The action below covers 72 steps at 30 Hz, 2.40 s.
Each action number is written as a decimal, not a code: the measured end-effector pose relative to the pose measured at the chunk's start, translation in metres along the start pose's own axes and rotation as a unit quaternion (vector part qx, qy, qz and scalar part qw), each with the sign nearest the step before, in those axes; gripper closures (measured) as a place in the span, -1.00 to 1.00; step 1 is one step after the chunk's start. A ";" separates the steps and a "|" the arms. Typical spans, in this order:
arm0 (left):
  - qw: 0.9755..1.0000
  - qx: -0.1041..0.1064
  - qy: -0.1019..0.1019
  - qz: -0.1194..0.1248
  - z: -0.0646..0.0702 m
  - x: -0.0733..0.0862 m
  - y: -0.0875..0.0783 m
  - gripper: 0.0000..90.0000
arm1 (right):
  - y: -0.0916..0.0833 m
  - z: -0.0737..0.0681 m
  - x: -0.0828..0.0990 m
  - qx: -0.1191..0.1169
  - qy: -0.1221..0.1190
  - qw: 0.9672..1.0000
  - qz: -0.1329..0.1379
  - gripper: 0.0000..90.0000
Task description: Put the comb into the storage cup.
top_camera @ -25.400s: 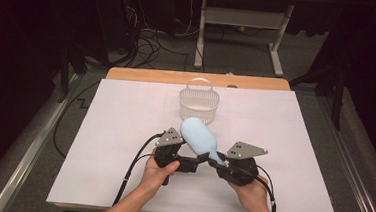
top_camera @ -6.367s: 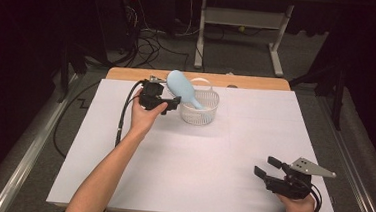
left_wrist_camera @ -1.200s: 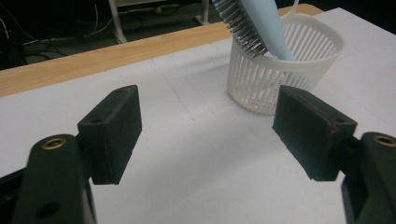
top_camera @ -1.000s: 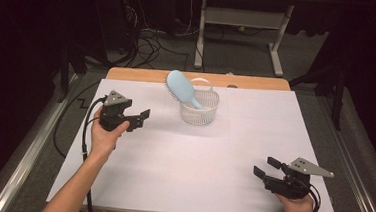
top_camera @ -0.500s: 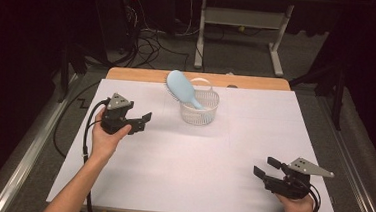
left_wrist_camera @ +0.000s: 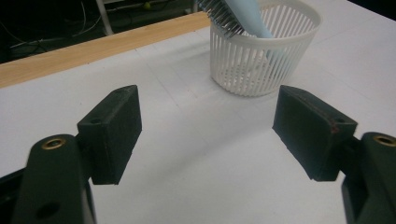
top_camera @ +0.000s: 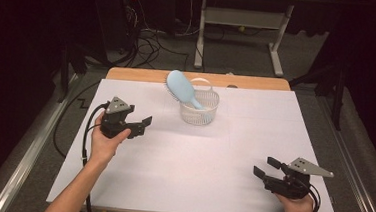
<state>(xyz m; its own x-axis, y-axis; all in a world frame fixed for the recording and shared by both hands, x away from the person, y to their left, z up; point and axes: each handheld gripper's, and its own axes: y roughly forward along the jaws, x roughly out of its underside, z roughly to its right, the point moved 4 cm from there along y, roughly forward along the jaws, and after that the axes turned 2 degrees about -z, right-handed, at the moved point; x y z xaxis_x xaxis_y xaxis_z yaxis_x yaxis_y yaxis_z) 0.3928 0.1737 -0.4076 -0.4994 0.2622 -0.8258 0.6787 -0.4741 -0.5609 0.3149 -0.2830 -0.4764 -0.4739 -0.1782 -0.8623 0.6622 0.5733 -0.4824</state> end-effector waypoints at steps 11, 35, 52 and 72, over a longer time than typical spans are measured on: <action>1.000 0.002 0.002 0.000 0.003 0.005 -0.002 -0.46 | 0.000 0.000 0.000 0.000 0.000 1.000 0.001 -0.31; 1.000 0.001 0.001 0.002 0.004 0.018 -0.007 -0.46 | 0.000 0.000 0.000 -0.001 0.001 1.000 -0.001 -0.31; 1.000 0.002 -0.005 0.000 0.002 0.027 -0.009 -0.46 | 0.000 -0.001 0.000 -0.001 0.000 1.000 -0.001 -0.31; 1.000 -0.010 -0.009 0.001 -0.002 0.036 -0.010 -0.46 | 0.001 -0.001 0.000 0.000 -0.001 1.000 -0.002 -0.31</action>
<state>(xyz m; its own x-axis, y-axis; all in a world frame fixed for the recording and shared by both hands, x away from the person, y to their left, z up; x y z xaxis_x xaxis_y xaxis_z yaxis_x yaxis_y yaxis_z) 0.3686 0.1897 -0.4316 -0.5081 0.2460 -0.8254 0.6897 -0.4579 -0.5610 0.3147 -0.2821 -0.4767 -0.4761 -0.1821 -0.8603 0.6600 0.5726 -0.4864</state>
